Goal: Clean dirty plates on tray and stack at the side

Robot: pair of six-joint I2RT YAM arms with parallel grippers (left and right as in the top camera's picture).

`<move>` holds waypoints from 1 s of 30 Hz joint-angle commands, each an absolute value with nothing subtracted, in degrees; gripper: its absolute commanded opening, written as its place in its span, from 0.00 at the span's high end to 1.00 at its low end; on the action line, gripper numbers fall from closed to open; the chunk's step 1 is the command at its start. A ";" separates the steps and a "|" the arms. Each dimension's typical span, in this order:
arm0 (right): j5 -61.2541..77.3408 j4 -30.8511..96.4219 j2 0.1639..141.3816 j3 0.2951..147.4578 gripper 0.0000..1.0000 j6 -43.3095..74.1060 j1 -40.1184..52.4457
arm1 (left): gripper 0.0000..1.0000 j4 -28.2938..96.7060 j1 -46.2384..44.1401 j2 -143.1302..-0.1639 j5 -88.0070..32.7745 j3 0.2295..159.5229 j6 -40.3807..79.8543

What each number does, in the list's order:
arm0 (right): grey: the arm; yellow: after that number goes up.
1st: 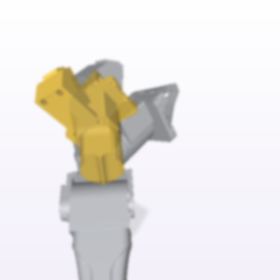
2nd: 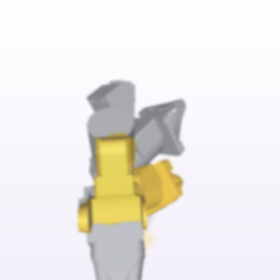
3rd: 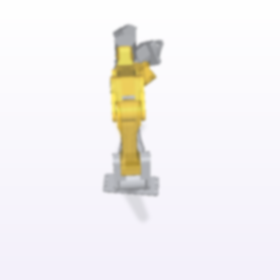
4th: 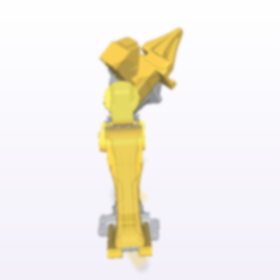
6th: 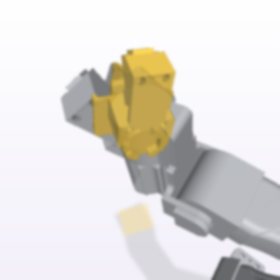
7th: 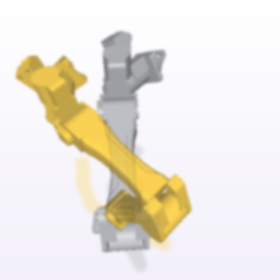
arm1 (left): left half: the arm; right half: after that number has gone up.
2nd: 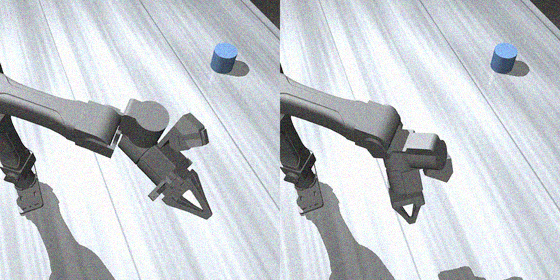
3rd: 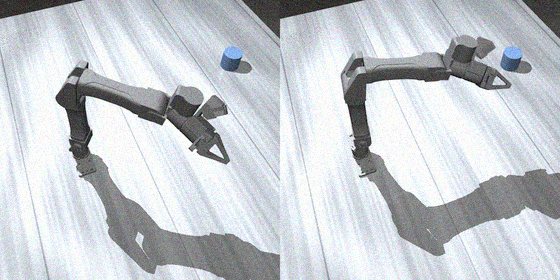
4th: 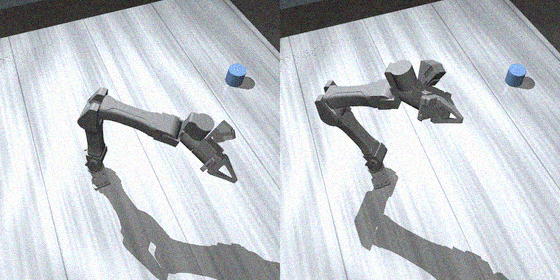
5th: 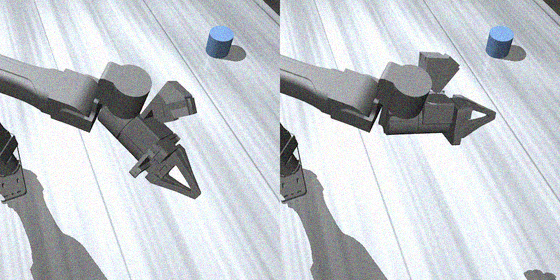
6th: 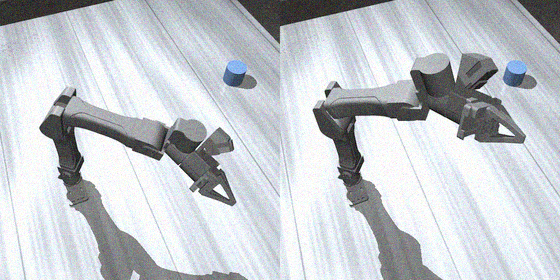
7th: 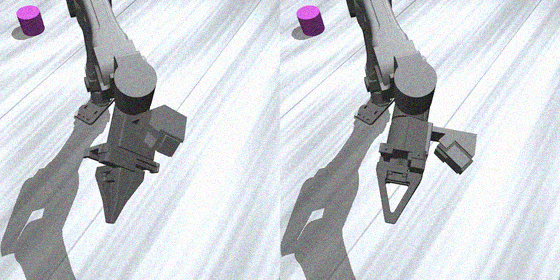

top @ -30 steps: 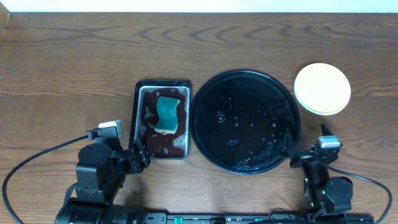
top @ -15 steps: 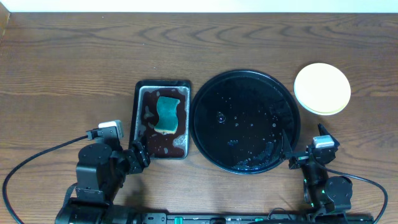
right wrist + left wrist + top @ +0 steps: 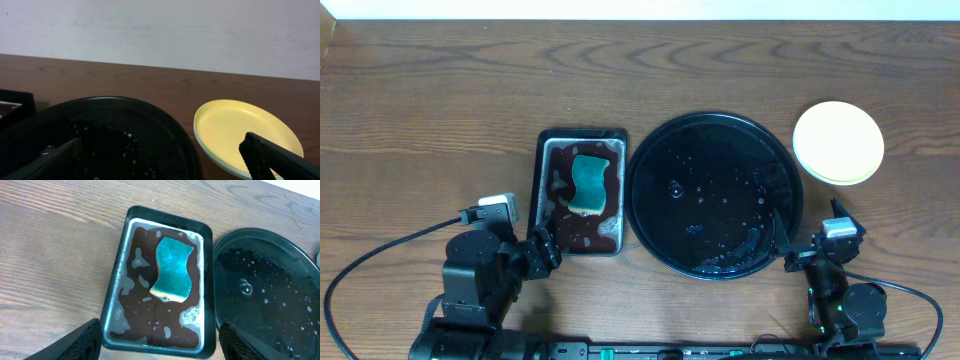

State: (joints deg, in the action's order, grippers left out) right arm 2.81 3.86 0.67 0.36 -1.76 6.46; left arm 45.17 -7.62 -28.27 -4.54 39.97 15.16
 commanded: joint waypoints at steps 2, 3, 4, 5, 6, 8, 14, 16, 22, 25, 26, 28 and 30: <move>3.29 4.05 0.30 0.32 0.01 -2.39 6.09 | 0.25 45.15 -7.81 -28.10 -4.47 39.70 14.90; 3.29 4.05 0.30 0.32 0.01 -2.39 6.09 | 0.25 45.34 -7.79 -28.08 -4.01 39.70 14.52; 3.29 4.05 0.30 0.32 0.01 -2.39 6.09 | 0.25 46.00 -7.68 -28.01 -3.14 39.70 14.37; 3.29 4.05 0.30 0.32 0.01 -2.39 6.09 | 0.24 46.39 -7.60 -27.83 -2.13 39.62 13.93; 3.29 4.08 0.30 0.32 0.01 -2.39 6.09 | 0.25 46.26 -7.31 -27.49 -1.85 39.40 13.89; 3.29 4.05 0.30 0.32 0.01 -2.39 6.09 | 0.25 45.41 -6.33 -26.17 -1.91 38.13 13.74; 3.29 4.05 0.30 0.32 0.01 -2.39 6.09 | 0.25 33.74 -4.34 -17.34 -2.33 27.05 13.10; 3.29 4.05 0.30 0.32 0.01 -2.39 6.09 | 0.25 29.65 -3.73 -13.78 -2.74 22.65 13.10; 3.29 4.05 0.30 0.32 0.01 -2.39 6.09 | 0.24 16.03 -2.11 -3.70 -4.05 11.05 12.23; 3.29 4.05 0.30 0.32 0.01 -2.39 6.09 | 0.25 8.40 -1.98 -0.23 -4.25 6.74 9.65; 3.29 4.05 0.30 0.32 0.01 -2.39 6.09 | 0.24 4.82 -1.98 -0.05 -5.04 5.39 7.60; 3.29 4.08 0.30 0.32 0.01 -2.39 6.09 | 0.24 -0.62 -1.93 -0.10 -6.68 3.57 3.33; 3.29 4.05 0.30 0.32 0.01 -2.39 6.09 | 0.24 -4.25 -1.93 -0.10 -7.07 2.24 -0.25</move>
State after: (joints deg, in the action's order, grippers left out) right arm 3.01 3.86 0.67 0.36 -1.85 6.46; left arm -1.52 -2.28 -0.71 -5.08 3.95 7.33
